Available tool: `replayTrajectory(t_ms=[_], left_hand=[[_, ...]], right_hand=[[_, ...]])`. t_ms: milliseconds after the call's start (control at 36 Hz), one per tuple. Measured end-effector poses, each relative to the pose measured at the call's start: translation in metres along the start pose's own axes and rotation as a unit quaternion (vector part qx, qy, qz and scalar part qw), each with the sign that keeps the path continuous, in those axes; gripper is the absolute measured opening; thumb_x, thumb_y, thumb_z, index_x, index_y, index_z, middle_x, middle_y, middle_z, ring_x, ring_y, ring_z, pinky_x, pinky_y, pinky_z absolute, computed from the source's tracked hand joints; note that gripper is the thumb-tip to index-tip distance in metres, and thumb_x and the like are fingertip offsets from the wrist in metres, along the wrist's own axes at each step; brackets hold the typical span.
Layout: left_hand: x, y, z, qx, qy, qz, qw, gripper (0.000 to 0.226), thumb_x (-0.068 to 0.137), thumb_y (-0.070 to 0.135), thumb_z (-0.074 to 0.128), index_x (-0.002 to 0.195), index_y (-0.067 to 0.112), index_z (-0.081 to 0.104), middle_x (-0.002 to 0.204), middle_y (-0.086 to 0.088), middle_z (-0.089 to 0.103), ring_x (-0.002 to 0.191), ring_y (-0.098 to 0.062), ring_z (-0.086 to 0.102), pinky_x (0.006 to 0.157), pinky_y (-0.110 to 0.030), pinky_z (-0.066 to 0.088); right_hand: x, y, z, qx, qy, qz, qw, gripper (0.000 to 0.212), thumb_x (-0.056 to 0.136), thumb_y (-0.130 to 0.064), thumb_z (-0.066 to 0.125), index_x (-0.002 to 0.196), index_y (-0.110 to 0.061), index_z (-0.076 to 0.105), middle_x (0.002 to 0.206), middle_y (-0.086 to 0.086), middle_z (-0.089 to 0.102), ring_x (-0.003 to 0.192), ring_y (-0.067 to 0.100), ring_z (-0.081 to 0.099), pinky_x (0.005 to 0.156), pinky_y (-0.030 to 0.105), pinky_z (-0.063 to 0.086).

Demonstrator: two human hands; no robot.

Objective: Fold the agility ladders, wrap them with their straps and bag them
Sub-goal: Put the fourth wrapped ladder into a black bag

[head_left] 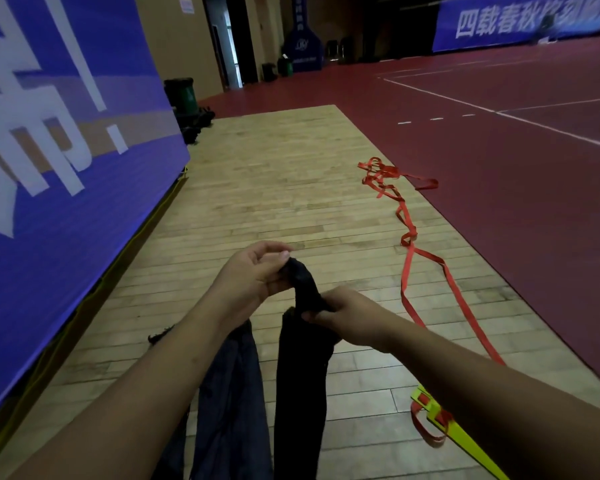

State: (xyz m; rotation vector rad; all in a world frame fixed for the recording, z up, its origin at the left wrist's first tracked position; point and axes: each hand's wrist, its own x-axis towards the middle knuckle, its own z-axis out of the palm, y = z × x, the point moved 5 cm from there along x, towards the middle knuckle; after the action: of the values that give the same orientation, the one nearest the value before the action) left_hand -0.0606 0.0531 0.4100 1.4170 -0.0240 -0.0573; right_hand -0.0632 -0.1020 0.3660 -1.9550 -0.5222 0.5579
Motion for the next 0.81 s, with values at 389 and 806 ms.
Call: replayTrajectory(t_ms=[389, 806], left_hand=[[-0.004, -0.115, -0.019, 0.462, -0.214, -0.146, 0.848, 0.075, 0.08, 0.034, 0.082, 0.143, 0.018, 0.045, 0.124, 0.015, 0.053, 0.119, -0.006, 0.05, 0.095, -0.007, 0.041], [0.028, -0.097, -0.036, 0.221, 0.062, -0.117, 0.966, 0.032, 0.085, 0.031, 0.074, 0.112, 0.015, 0.07, 0.099, -0.009, 0.077, 0.092, -0.027, 0.074, 0.085, -0.045, 0.06]], right_hand=[[0.011, -0.05, -0.012, 0.302, 0.047, -0.062, 0.95, 0.018, 0.102, -0.014, 0.055, 0.11, -0.001, 0.065, 0.094, 0.011, 0.072, 0.091, 0.028, 0.072, 0.067, 0.032, 0.057], [0.038, 0.019, -0.017, 0.097, 0.109, 0.011, 0.989, 0.054, 0.088, -0.038, 0.076, 0.132, -0.014, 0.055, 0.128, 0.001, 0.063, 0.114, 0.012, 0.064, 0.081, 0.01, 0.048]])
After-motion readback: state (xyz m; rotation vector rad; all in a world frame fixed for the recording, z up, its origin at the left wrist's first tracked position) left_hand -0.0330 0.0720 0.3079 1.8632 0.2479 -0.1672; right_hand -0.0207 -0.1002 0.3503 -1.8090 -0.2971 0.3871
